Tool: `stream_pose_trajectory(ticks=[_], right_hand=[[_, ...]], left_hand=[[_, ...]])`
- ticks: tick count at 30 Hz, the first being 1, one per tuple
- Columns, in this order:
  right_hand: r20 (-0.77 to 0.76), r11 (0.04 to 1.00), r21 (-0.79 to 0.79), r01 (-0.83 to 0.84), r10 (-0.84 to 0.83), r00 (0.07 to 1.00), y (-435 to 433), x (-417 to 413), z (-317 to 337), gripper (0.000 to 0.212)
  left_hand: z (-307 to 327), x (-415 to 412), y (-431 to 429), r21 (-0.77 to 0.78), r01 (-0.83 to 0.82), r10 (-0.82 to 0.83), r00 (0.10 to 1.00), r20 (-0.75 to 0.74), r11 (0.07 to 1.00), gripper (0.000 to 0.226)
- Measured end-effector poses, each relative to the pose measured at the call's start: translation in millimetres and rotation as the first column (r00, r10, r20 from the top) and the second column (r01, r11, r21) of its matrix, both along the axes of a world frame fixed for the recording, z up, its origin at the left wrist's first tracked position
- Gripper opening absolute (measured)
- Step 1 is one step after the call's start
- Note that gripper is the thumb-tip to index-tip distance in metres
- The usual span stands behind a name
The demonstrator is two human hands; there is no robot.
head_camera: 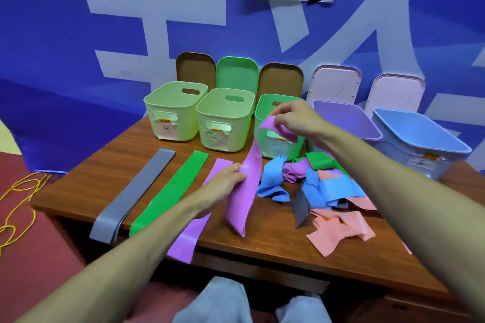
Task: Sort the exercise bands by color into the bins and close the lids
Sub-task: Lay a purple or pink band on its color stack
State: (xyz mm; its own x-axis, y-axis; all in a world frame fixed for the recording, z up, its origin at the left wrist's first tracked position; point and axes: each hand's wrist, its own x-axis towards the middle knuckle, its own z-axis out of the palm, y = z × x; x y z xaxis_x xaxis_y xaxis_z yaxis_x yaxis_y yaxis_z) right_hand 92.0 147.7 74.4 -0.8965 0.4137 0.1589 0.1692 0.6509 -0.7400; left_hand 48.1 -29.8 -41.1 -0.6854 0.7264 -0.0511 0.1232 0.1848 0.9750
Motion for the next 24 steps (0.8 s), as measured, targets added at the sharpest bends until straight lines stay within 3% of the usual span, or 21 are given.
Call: stream_pose_trajectory(ticks=[3,5,8,10,14,19,24], right_hand=[[0.139,0.971,0.224,-0.081,0.050,0.989,-8,-16,-18,0.030],[0.204,0.921,0.355,-0.163,0.094,0.974,-18,-28,-31,0.033],[0.244,0.875,0.415,-0.251,0.159,0.957,-32,-47,-48,0.031],[0.266,0.859,0.430,-0.277,0.173,0.948,-41,-61,-58,0.031],[0.279,0.848,0.452,-0.275,0.159,0.947,-54,-89,-80,0.031],[0.305,0.859,0.439,-0.264,0.134,0.943,-56,-116,-94,0.023],[0.368,0.858,0.430,-0.281,0.117,0.922,-50,-135,-108,0.042]], left_hand=[[-6,-6,-28,-0.115,-0.011,0.017,0.999,0.050,0.993,0.033],[-10,-11,-49,-0.140,0.010,0.012,0.988,0.152,0.990,0.021],[-16,-20,-79,-0.094,0.035,0.000,0.937,0.349,0.995,0.008],[-23,-28,-94,-0.137,0.025,0.029,0.926,0.377,0.990,0.009],[-38,-33,-100,-0.205,-0.080,0.139,0.946,0.292,0.976,0.006],[-53,-36,-93,-0.311,-0.098,0.137,0.985,0.107,0.945,0.015],[-55,-51,-86,-0.388,-0.114,0.066,0.989,-0.135,0.915,0.025]])
